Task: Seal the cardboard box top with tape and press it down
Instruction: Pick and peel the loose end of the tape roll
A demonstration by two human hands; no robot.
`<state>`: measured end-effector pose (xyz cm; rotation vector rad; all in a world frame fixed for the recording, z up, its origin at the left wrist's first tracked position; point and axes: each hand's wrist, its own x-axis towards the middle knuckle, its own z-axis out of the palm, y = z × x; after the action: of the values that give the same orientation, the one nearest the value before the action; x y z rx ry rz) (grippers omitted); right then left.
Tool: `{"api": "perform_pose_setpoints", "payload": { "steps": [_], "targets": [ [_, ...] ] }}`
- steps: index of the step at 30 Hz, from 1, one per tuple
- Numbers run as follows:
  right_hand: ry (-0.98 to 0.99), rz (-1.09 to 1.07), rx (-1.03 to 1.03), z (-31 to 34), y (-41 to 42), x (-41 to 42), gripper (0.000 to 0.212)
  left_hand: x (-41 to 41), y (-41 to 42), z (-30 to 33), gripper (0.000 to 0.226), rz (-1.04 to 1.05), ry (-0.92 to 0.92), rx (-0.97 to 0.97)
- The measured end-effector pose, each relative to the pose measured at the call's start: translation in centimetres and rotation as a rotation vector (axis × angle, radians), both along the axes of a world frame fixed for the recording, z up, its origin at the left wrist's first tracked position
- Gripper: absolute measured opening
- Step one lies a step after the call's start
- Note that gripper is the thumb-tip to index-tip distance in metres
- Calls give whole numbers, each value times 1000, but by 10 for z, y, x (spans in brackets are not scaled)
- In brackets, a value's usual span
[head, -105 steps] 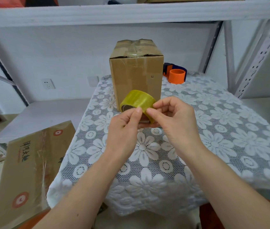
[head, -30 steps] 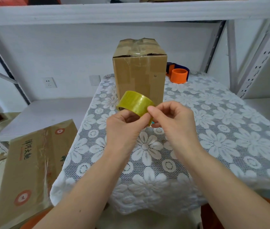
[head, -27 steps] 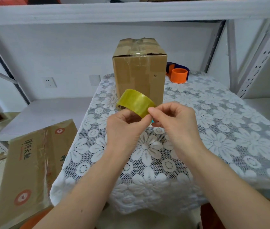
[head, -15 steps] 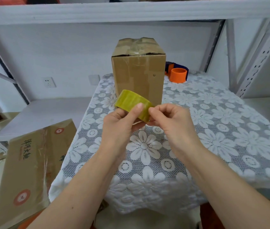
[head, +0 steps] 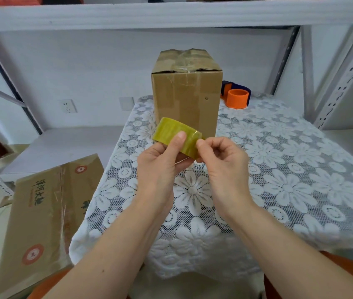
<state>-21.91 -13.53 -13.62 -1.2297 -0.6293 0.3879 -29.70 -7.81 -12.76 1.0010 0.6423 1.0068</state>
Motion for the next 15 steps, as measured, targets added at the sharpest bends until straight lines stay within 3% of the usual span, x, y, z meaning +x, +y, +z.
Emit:
{"api": "perform_pose_setpoints", "payload": {
  "steps": [9, 15],
  "targets": [
    [47, -11, 43, -4, 4, -3, 12, 0, 4, 3, 20, 3, 25, -3],
    [-241, 21, 4, -3, -3, -5, 26, -8, 19, 15, 19, 16, 133, 32]
  ]
}}
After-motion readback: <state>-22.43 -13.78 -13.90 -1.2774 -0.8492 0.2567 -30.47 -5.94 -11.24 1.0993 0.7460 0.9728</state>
